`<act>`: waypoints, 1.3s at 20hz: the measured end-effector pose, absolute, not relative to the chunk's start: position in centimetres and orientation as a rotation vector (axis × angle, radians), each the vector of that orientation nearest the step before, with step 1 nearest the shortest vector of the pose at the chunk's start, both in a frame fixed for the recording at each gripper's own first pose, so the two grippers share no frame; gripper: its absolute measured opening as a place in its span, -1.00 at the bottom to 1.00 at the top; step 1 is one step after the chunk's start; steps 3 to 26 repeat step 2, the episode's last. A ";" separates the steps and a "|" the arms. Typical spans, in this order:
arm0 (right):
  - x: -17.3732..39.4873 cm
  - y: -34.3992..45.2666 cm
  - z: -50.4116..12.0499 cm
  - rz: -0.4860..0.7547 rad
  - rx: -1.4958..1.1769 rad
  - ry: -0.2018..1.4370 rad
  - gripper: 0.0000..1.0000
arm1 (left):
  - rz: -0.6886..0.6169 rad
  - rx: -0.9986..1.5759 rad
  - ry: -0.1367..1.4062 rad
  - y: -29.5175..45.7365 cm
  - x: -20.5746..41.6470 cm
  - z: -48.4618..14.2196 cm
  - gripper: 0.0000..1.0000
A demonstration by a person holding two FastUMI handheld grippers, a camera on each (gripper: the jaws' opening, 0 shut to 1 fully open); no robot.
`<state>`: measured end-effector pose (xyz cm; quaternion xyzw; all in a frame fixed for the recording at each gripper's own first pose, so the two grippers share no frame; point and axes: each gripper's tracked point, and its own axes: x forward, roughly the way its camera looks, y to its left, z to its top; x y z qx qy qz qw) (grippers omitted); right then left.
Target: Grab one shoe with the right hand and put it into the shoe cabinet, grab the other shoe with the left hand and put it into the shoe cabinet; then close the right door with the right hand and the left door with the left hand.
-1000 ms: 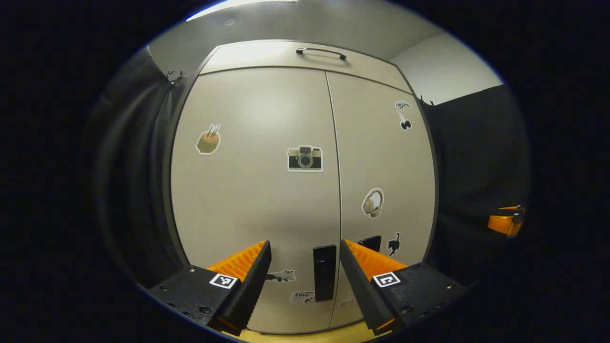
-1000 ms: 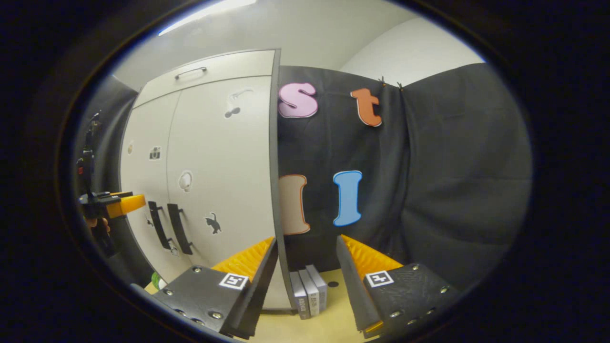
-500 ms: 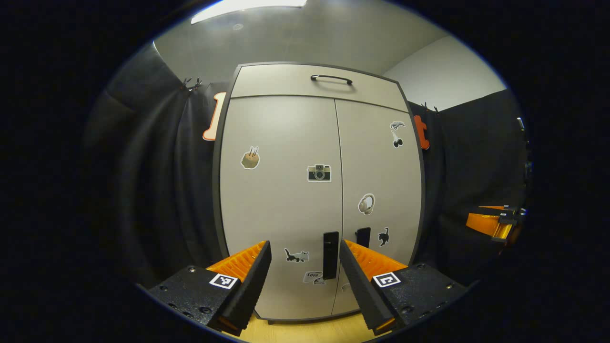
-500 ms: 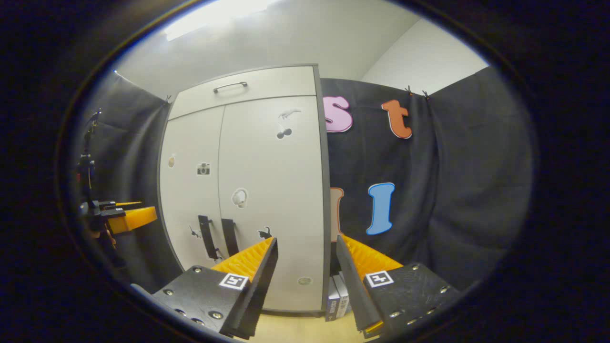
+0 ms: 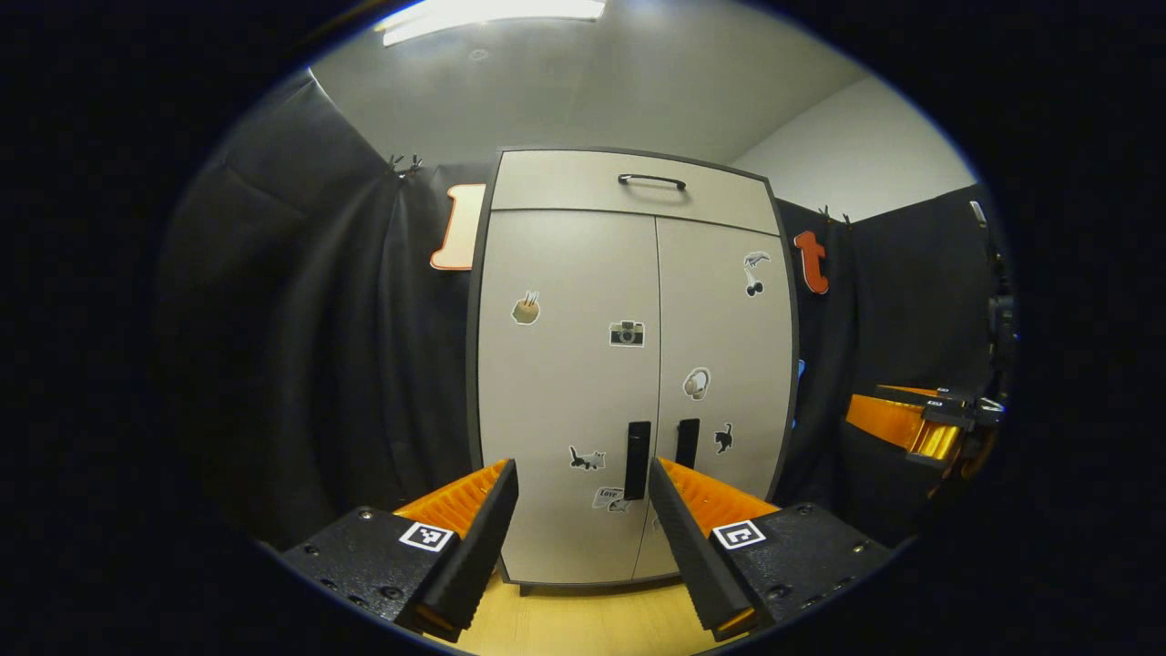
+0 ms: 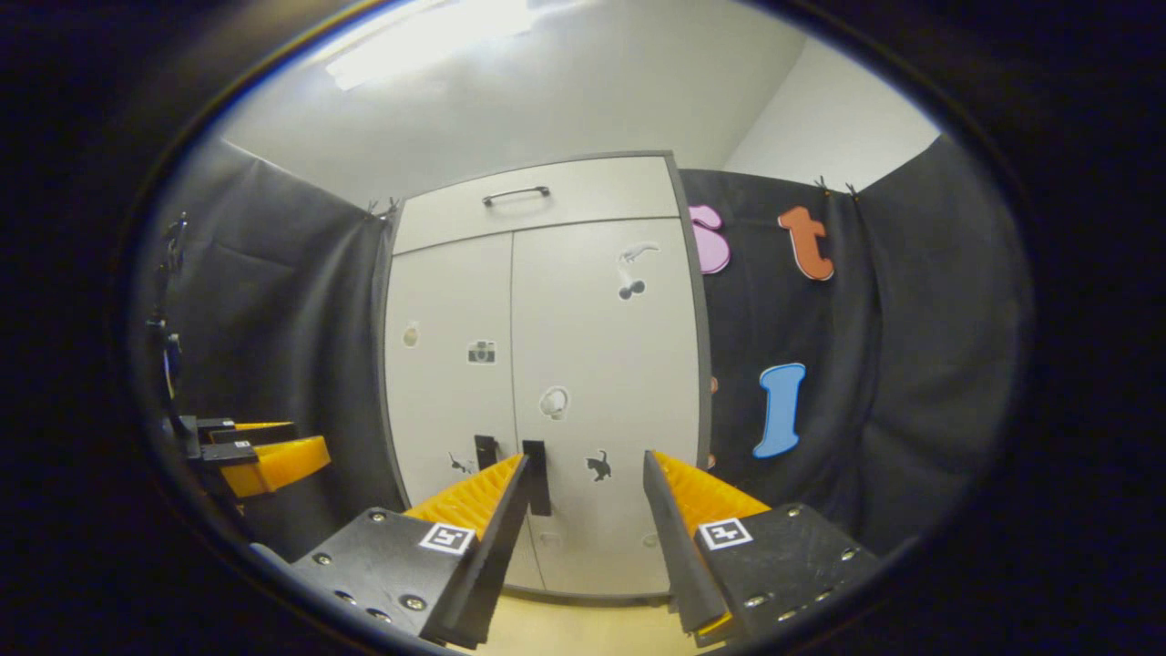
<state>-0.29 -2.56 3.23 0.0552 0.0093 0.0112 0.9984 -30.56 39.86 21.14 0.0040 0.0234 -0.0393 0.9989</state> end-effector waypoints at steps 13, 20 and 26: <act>-0.9 -1.6 3.5 0.032 0.108 0.006 0.43 | -0.070 -0.011 0.049 40.0 -31.6 21.2 0.76; -0.9 -1.6 3.5 0.032 0.108 0.006 0.43 | -0.070 -0.011 0.049 40.0 -31.6 21.2 0.76; -0.9 -1.6 3.5 0.032 0.108 0.006 0.43 | -0.070 -0.011 0.049 40.0 -31.6 21.2 0.76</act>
